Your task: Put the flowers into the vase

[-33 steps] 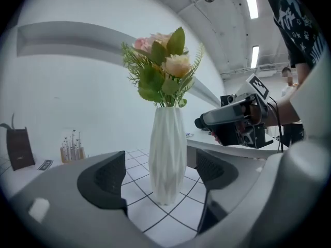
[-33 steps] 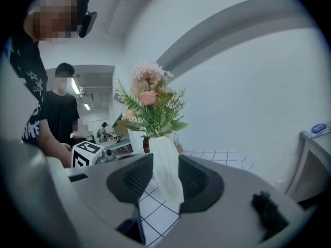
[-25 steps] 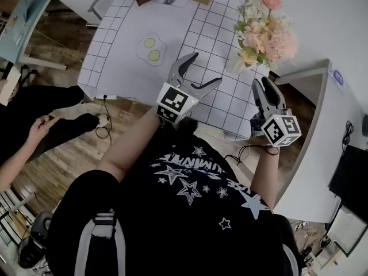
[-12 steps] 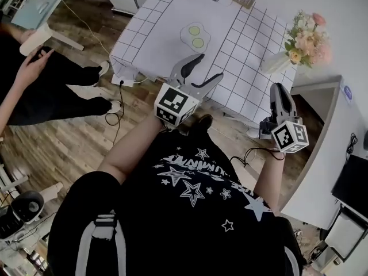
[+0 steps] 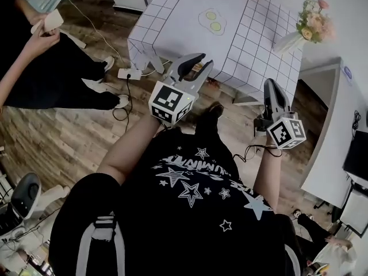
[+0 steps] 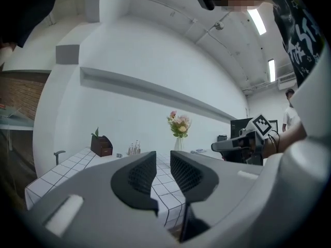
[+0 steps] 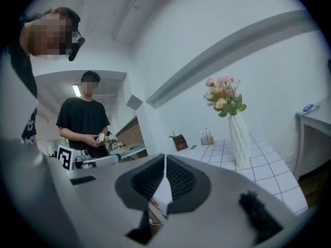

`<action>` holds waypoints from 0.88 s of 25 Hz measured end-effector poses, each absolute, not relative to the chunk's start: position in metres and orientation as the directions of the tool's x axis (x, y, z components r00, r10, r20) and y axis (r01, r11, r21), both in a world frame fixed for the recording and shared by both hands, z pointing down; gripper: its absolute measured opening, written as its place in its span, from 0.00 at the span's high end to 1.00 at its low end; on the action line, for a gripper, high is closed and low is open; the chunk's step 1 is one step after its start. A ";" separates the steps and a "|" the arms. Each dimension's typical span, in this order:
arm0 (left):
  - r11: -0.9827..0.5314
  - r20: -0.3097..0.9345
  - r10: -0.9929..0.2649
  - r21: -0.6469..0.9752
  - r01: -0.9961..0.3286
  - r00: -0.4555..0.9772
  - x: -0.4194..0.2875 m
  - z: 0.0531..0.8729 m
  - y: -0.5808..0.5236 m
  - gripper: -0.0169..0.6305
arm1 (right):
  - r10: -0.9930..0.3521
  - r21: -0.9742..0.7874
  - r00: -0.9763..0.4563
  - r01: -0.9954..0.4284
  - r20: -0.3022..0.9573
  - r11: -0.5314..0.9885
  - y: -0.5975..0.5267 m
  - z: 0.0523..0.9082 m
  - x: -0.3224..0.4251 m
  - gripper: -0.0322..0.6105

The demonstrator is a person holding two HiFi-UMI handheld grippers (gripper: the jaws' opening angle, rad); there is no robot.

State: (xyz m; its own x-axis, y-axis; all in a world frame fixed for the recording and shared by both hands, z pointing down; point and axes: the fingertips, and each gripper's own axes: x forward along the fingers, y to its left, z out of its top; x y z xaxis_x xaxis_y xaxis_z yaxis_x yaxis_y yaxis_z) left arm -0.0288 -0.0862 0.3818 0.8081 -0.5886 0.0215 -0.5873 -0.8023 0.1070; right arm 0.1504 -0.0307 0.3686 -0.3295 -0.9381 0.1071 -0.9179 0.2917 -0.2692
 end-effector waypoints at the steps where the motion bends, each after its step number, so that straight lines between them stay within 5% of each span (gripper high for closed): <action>1: -0.802 0.021 -0.589 0.109 -0.588 0.808 -0.036 0.382 -0.081 0.85 | -0.938 -0.271 -0.331 -0.917 0.104 0.294 -0.024 0.368 0.143 0.92; 7: -0.804 0.005 -0.587 0.110 -0.584 0.809 -0.070 0.379 -0.058 0.96 | -0.946 -0.287 -0.311 -0.918 0.092 0.274 0.011 0.364 0.103 0.92; 22: -0.826 -0.018 -0.555 0.129 -0.548 0.832 -0.100 0.362 -0.012 0.96 | -0.939 -0.253 -0.338 -0.916 0.065 0.312 0.042 0.339 0.047 0.92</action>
State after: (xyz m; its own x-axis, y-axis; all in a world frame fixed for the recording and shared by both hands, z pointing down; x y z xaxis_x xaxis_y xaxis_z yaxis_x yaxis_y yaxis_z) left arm -0.0999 -0.0123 0.3625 0.8318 -0.5548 -0.0181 -0.5483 -0.8263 0.1287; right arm 0.0468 0.0421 0.3389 -0.3377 -0.9390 0.0646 -0.9159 0.3120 -0.2526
